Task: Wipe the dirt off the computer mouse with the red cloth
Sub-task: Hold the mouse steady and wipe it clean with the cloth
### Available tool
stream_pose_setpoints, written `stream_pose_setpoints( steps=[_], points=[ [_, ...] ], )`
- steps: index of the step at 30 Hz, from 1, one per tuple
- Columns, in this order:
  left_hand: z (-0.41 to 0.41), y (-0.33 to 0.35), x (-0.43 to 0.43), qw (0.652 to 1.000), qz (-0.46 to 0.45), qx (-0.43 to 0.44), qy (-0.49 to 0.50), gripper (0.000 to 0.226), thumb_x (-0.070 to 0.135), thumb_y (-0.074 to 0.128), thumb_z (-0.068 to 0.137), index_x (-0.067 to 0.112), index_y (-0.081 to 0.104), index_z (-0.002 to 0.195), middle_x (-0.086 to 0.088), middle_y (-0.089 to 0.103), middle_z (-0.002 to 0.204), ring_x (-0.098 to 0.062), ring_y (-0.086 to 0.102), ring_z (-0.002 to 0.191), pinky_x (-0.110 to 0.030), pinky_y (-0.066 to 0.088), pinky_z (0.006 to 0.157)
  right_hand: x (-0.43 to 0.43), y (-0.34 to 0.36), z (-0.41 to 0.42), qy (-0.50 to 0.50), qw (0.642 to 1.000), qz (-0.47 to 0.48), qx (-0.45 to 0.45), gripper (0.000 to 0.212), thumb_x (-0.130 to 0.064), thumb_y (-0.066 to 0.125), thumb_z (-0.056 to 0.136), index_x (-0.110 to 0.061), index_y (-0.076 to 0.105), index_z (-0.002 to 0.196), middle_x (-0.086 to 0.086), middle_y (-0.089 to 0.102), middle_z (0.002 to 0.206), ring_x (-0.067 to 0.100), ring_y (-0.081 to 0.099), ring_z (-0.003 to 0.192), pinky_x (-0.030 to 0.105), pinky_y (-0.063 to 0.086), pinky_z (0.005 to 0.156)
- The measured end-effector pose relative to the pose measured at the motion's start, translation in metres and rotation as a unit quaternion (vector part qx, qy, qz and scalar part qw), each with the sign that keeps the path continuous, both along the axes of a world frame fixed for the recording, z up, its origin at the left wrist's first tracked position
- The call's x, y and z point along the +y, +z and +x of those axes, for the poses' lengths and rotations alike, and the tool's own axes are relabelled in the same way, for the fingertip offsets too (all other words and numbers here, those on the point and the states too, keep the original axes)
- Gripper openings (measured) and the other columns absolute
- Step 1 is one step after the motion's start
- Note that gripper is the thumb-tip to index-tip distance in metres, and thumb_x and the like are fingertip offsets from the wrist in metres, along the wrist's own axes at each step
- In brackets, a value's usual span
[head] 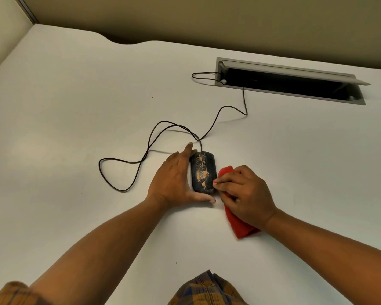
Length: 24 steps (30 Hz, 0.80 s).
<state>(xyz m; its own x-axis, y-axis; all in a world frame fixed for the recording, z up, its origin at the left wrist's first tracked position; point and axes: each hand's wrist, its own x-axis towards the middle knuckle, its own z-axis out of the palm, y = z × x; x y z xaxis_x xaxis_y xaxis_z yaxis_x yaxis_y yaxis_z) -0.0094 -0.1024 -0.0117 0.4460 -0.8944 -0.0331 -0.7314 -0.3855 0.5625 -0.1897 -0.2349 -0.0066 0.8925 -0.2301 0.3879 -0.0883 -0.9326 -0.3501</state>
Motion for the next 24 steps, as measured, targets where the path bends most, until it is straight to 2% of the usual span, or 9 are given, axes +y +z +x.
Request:
stream_pose_setpoints(
  steps=[4,9,14,20,24],
  points=[
    [0.0,-0.001,0.0,1.0,0.003,-0.001,0.001,0.15,0.094,0.065,0.039,0.013,0.012,0.154,0.003,0.045,0.148,-0.017,0.043,0.134,-0.037,0.034,0.113,0.003,0.001,-0.006,0.044,0.999,-0.021,0.021,0.011,-0.023,0.07,0.086,-0.019,0.079,0.092,-0.006,0.074,0.097,0.022,0.059,0.086,0.033,0.051,0.067],
    [0.0,-0.001,0.0,1.0,-0.001,0.001,0.002,0.15,0.093,0.065,0.039,0.012,0.012,0.154,0.003,0.046,0.148,-0.017,0.043,0.134,-0.037,0.034,0.113,0.002,0.003,0.006,-0.045,0.999,0.026,-0.011,0.011,-0.018,0.075,0.081,-0.018,0.078,0.092,-0.007,0.074,0.098,0.019,0.058,0.089,0.031,0.051,0.074],
    [0.0,-0.002,0.0,1.0,0.002,0.002,0.004,0.15,0.096,0.062,0.04,0.014,0.011,0.154,0.003,0.045,0.148,-0.018,0.043,0.134,-0.039,0.035,0.112,0.01,0.002,-0.003,0.027,0.999,0.01,0.024,0.01,-0.022,0.076,0.081,-0.02,0.079,0.09,-0.007,0.074,0.095,0.02,0.059,0.085,0.03,0.05,0.067],
    [0.0,-0.001,0.0,1.0,-0.003,0.0,0.0,0.15,0.092,0.066,0.04,0.011,0.013,0.154,0.001,0.047,0.147,-0.018,0.044,0.132,-0.035,0.035,0.112,0.005,0.01,0.017,-0.059,0.997,0.047,0.013,0.013,-0.019,0.077,0.077,-0.021,0.078,0.09,-0.01,0.073,0.097,0.017,0.057,0.088,0.031,0.051,0.071],
    [0.0,-0.001,0.0,1.0,-0.004,-0.003,0.001,0.149,0.092,0.066,0.042,0.01,0.013,0.154,0.0,0.047,0.146,-0.019,0.045,0.131,-0.036,0.036,0.111,0.012,0.012,0.007,-0.004,0.998,0.049,0.044,0.014,-0.022,0.077,0.079,-0.02,0.078,0.092,-0.009,0.074,0.098,0.014,0.057,0.091,0.026,0.05,0.073]
  ],
)
